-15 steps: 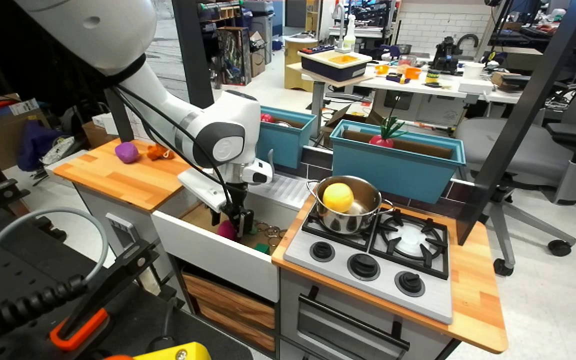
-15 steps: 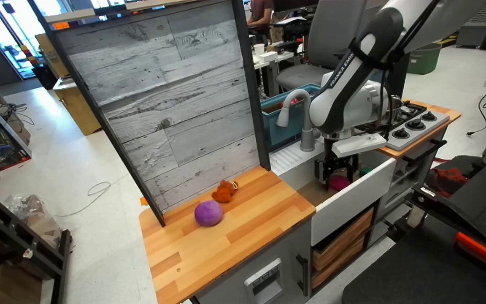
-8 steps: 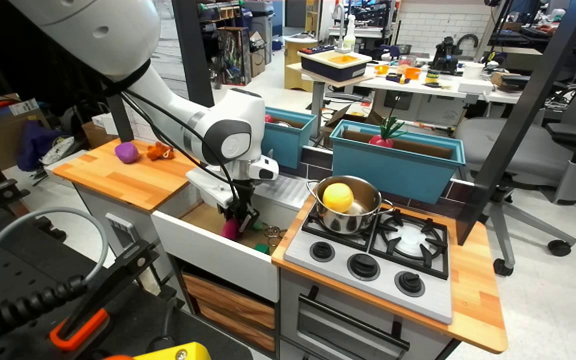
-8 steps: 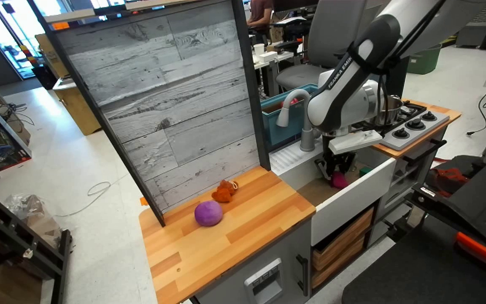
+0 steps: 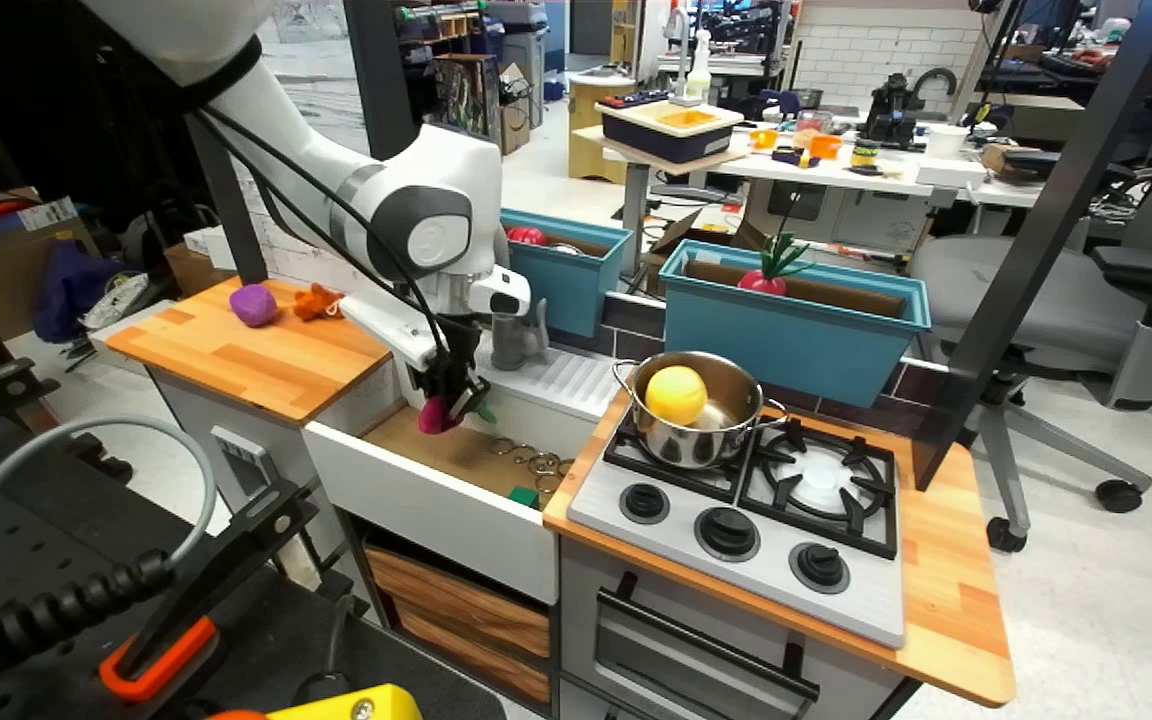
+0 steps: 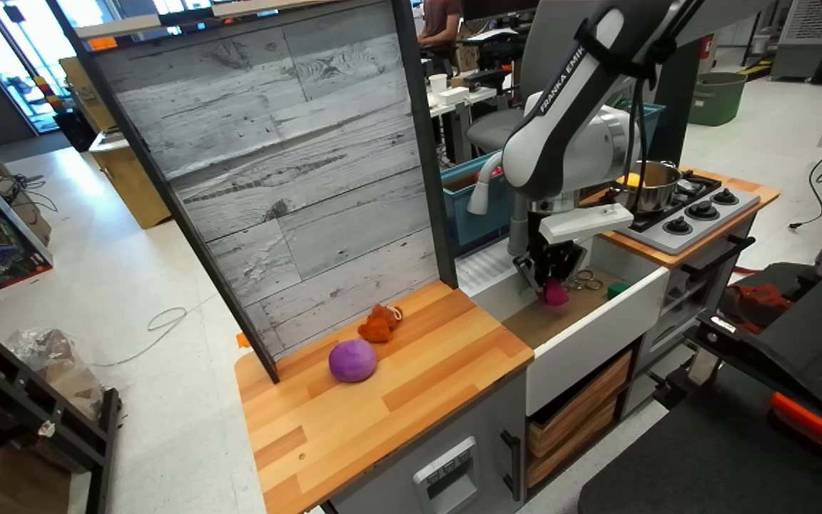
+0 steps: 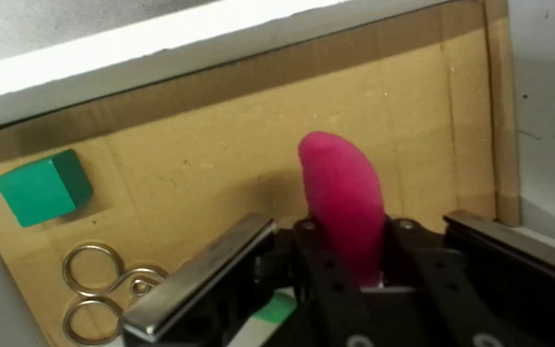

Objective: Pick up the purple toy from the sink and put it on the countertop.

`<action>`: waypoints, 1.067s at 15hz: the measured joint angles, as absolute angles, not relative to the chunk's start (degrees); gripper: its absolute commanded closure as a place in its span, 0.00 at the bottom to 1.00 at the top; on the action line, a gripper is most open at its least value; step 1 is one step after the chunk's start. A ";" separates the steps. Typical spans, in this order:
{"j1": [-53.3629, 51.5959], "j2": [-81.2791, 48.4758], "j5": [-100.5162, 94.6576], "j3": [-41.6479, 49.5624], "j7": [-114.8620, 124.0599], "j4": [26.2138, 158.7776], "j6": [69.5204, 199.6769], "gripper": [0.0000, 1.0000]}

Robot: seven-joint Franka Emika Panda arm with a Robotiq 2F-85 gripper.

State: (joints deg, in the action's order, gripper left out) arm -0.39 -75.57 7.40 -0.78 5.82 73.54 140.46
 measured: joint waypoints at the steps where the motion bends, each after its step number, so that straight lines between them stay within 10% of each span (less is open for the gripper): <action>1: -0.38 -74.07 7.50 -0.87 5.95 76.16 141.37 0.96; 16: -0.61 -52.09 7.47 -14.27 4.53 108.51 154.58 0.96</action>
State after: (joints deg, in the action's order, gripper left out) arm -0.61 -52.09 7.47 -14.27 4.53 108.51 154.58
